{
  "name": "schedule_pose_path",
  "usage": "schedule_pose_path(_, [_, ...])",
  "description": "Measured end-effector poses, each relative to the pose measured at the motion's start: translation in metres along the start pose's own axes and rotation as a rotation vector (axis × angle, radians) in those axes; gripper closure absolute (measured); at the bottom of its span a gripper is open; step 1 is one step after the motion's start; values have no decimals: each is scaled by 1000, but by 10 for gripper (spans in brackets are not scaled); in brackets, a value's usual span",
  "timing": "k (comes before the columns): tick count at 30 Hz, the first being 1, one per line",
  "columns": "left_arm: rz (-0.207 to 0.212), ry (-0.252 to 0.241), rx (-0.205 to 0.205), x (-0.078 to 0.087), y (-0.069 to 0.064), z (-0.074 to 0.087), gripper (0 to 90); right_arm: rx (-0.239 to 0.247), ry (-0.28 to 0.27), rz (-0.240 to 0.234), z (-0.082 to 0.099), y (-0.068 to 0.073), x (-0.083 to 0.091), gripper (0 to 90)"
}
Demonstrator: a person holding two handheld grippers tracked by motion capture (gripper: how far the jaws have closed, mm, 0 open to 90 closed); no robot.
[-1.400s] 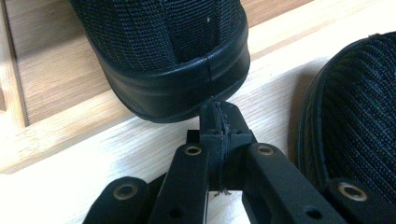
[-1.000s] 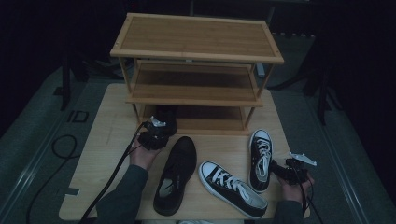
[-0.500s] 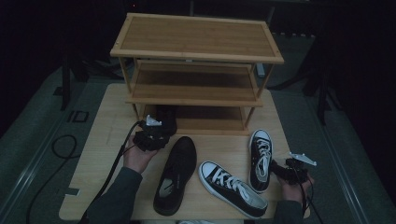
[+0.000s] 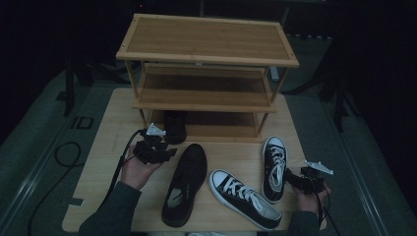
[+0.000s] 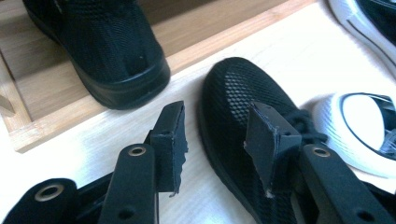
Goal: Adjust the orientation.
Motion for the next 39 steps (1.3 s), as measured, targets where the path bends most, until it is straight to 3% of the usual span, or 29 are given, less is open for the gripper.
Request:
schedule_pose_path(13, [48, 38, -30, 24, -22, 13, 576, 0, 0, 0, 0, 0, 0, 196])
schedule_pose_path(24, [71, 64, -66, 33, -44, 27, 576, 0, 0, 0, 0, 0, 0, 196])
schedule_pose_path(33, [55, 110, -99, 32, -55, 40, 570, 0, 0, 0, 0, 0, 0, 196])
schedule_pose_path(39, [20, 152, -118, 24, -57, 48, 608, 0, 0, 0, 0, 0, 0, 196])
Point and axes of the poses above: each handheld gripper's, and its own axes: x roughly backward along the jaws, z roughly out of its underside, y roughly to its left, the point moved 8 cm from there along -x, roughly forward along the jaws, and after that the axes turned 10 degrees about x, right-handed, at the moved point
